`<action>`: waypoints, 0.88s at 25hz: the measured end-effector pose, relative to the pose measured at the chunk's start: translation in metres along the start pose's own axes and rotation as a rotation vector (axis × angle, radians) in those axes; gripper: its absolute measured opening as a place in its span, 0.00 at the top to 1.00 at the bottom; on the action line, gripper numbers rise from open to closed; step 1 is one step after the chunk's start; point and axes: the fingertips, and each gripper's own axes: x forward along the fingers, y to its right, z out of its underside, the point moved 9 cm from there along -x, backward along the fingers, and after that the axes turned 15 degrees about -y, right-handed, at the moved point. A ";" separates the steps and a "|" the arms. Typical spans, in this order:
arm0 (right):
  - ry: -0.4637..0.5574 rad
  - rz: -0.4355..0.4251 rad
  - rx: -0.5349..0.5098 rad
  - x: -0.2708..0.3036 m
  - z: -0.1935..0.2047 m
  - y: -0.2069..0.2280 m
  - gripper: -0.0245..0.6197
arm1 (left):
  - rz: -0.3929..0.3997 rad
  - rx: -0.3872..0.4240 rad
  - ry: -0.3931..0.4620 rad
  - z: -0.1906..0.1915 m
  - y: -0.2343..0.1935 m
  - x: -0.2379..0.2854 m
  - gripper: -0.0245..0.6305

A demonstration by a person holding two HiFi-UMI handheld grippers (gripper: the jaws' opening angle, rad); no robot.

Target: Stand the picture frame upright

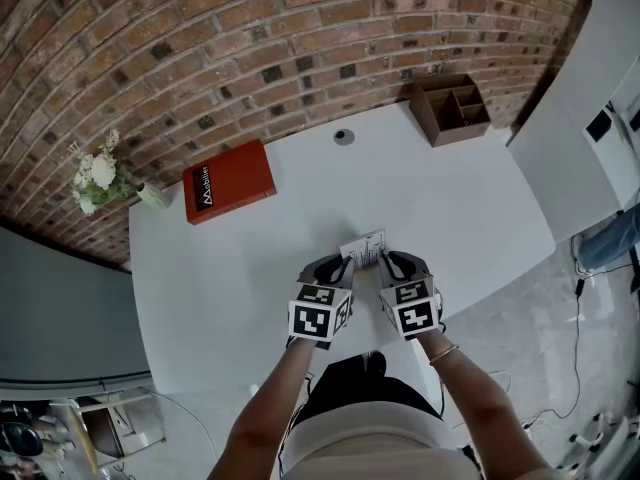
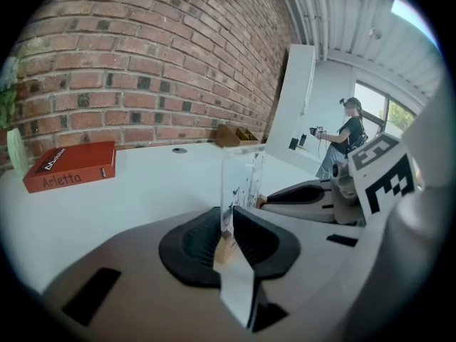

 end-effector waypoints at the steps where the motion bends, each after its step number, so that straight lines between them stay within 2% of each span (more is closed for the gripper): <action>1: -0.001 -0.001 0.000 0.000 0.000 0.000 0.88 | -0.003 -0.004 0.002 0.001 0.000 0.000 0.89; 5: 0.003 -0.020 0.029 0.001 0.001 0.003 0.88 | -0.027 -0.005 0.015 0.000 0.001 0.000 0.88; 8: 0.025 -0.035 0.067 -0.003 0.005 0.004 0.88 | -0.023 -0.019 0.037 0.001 0.001 -0.005 0.82; 11: 0.065 -0.029 0.096 -0.012 0.007 0.005 0.88 | -0.021 -0.037 0.067 0.003 0.001 -0.016 0.81; 15: 0.120 -0.028 0.119 -0.032 0.004 0.009 0.88 | -0.036 -0.063 0.114 0.007 0.000 -0.034 0.83; 22: 0.213 -0.047 0.152 -0.071 0.010 0.014 0.88 | -0.091 -0.105 0.195 0.016 0.010 -0.064 0.92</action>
